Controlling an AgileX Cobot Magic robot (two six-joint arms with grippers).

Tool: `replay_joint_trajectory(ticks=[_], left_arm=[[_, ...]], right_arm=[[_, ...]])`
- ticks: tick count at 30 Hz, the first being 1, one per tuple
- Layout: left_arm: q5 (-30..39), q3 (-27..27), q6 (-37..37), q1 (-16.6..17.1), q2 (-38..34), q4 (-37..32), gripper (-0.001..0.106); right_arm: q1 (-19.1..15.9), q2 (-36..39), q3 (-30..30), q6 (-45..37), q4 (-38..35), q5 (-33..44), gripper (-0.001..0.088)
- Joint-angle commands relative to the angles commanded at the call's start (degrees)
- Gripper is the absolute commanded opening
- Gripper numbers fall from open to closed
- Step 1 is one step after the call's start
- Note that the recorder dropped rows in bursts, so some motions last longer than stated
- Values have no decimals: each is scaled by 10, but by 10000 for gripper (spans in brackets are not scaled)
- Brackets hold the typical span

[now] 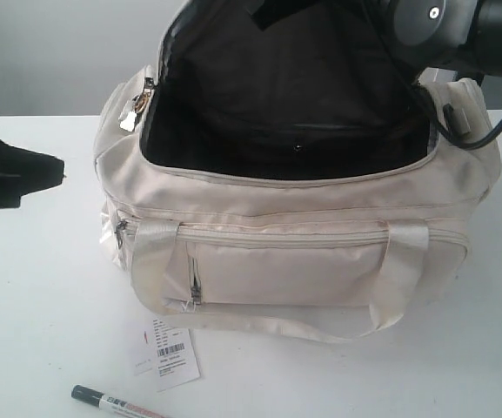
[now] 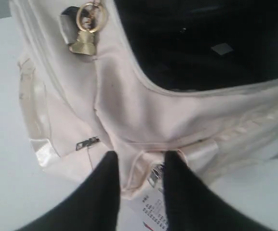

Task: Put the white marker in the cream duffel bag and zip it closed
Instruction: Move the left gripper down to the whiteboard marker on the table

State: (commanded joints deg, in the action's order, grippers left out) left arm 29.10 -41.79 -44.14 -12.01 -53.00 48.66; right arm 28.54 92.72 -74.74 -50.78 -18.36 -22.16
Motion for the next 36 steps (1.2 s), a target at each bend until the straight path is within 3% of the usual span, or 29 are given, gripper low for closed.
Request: replay_joint_trajectory(ticks=[1, 9, 14, 18, 24, 36], left_arm=[[23, 0, -15, 0, 5, 0, 4], [170, 0, -108, -1, 14, 22, 3], [193, -1, -118, -10, 14, 21, 3], [200, -19, -124, -61, 2, -5, 0], [201, -43, -79, -131, -31, -101, 0], [206, -55, -71, -262, -97, -204, 0]], right_arm=[[0, 0, 0, 0, 0, 0, 0], [0, 0, 0, 0, 0, 0, 0], [0, 0, 0, 0, 0, 0, 0], [0, 0, 0, 0, 0, 0, 0], [0, 0, 0, 0, 0, 0, 0], [0, 0, 0, 0, 0, 0, 0]])
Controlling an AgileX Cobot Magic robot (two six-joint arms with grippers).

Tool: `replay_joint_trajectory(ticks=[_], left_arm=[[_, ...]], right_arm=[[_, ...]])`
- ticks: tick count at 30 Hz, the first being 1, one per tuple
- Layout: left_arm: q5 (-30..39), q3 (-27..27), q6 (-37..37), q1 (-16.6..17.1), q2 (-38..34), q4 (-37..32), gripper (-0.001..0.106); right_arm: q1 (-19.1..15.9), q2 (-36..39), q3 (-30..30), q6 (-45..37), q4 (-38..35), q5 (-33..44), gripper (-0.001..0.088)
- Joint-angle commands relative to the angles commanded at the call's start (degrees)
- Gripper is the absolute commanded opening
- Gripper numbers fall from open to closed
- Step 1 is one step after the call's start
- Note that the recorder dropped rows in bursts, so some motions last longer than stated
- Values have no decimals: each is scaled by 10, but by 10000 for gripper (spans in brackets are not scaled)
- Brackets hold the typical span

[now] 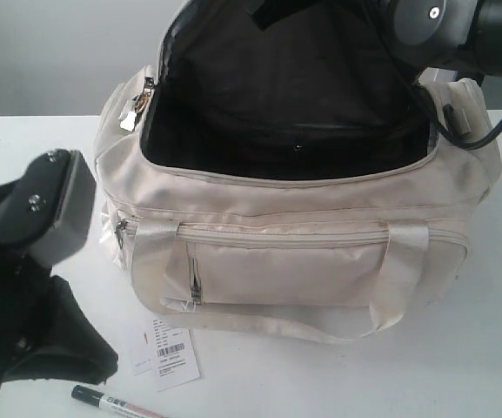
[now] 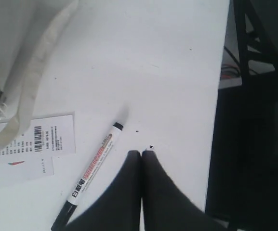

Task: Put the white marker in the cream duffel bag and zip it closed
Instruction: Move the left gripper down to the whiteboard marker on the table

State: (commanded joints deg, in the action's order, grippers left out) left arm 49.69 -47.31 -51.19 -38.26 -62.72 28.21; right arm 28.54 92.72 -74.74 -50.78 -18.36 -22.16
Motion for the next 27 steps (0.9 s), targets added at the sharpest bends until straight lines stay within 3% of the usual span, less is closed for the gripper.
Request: replay_joint_trajectory(ticks=[5, 10, 12, 15, 18, 22, 27], left_arm=[[1, 1, -28, -39, -17, -54, 57], [4, 15, -146, -60, -35, -62, 309], [8, 21, -225, -60, -45, -62, 417], [6, 23, -285, -60, -66, -62, 500], [-16, 23, -236, -60, -93, -64, 502], [-24, 22, -226, -60, -131, -64, 502], [-99, 22, -129, -74, -161, -122, 502]], right_arm=[[0, 0, 0, 0, 0, 0, 0], [0, 0, 0, 0, 0, 0, 0], [0, 0, 0, 0, 0, 0, 0], [0, 0, 0, 0, 0, 0, 0], [0, 0, 0, 0, 0, 0, 0], [0, 0, 0, 0, 0, 0, 0], [0, 0, 0, 1, 0, 0, 0]])
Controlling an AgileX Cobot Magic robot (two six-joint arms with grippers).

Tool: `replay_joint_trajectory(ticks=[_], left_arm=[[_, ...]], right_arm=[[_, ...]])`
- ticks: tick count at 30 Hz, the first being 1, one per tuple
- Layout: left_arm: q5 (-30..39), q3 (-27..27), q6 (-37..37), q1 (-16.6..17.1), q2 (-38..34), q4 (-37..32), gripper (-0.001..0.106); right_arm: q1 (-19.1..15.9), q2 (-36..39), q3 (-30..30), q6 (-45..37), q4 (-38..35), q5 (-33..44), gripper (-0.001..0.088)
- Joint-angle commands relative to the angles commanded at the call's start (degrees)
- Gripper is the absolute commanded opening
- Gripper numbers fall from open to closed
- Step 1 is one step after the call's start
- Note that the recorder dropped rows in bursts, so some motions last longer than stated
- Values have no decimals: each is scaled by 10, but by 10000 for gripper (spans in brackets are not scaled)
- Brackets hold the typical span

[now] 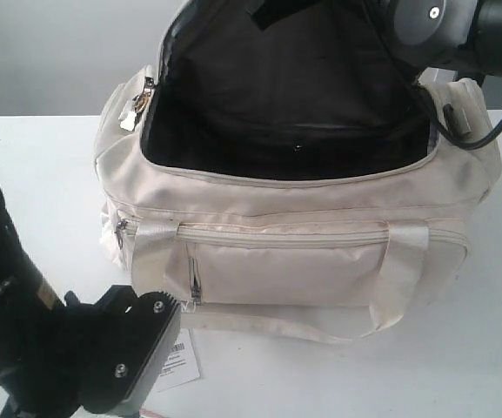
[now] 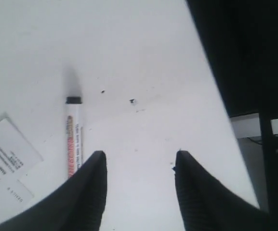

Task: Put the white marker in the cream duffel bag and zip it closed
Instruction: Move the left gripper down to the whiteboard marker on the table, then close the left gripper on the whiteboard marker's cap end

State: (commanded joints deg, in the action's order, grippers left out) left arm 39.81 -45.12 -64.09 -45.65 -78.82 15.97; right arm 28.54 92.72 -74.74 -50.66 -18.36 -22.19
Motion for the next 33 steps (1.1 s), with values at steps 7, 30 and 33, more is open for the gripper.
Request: replay_joint_trajectory(ticks=[7, 30, 33], left_arm=[[-22, 0, -1, -31, -29, -16, 502], [-101, 0, -14, -31, -118, -63, 469], [-102, 0, -16, -31, -126, -64, 469]], right_arm=[[0, 0, 0, 3, 0, 0, 0], [0, 0, 0, 3, 0, 0, 0], [0, 0, 0, 3, 0, 0, 0]])
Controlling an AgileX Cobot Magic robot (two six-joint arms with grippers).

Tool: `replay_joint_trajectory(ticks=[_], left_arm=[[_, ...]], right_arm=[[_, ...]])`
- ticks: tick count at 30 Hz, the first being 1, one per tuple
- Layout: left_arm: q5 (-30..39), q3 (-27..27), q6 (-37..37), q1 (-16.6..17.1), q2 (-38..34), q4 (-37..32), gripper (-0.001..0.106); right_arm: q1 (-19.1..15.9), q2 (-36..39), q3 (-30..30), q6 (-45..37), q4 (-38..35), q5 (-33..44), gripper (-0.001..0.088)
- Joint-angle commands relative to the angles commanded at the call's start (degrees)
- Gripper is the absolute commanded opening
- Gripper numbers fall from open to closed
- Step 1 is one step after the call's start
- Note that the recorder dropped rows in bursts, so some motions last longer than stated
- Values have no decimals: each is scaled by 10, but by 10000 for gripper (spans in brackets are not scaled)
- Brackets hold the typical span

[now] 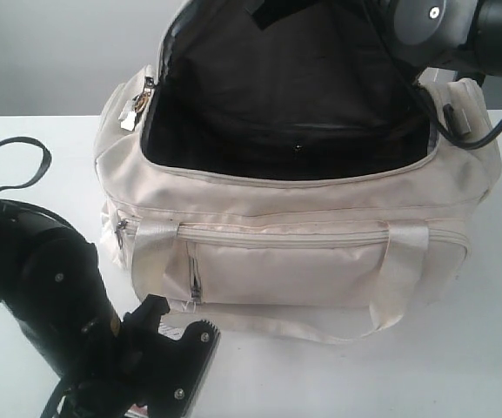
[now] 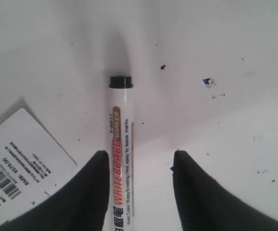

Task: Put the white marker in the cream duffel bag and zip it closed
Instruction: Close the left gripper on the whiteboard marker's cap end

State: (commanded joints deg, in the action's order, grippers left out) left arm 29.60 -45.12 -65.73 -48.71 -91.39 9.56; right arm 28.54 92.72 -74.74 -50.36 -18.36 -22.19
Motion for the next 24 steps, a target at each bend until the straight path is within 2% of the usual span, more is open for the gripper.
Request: replay_joint_trajectory(ticks=[16, 17, 20, 21, 22, 24], left_arm=[[-58, 0, 0, 0, -55, 0, 465], [-58, 0, 0, 0, -60, 0, 442], [-58, 0, 0, 0, -64, 0, 256], [-58, 0, 0, 0, -64, 0, 172], [-58, 0, 2, 0, -64, 0, 2], [-61, 0, 2, 0, -57, 0, 0]], right_arm=[[0, 0, 0, 0, 0, 0, 0], [0, 0, 0, 0, 0, 0, 0], [0, 0, 0, 0, 0, 0, 0], [0, 0, 0, 0, 0, 0, 0], [0, 0, 0, 0, 0, 0, 0], [0, 0, 0, 0, 0, 0, 0]])
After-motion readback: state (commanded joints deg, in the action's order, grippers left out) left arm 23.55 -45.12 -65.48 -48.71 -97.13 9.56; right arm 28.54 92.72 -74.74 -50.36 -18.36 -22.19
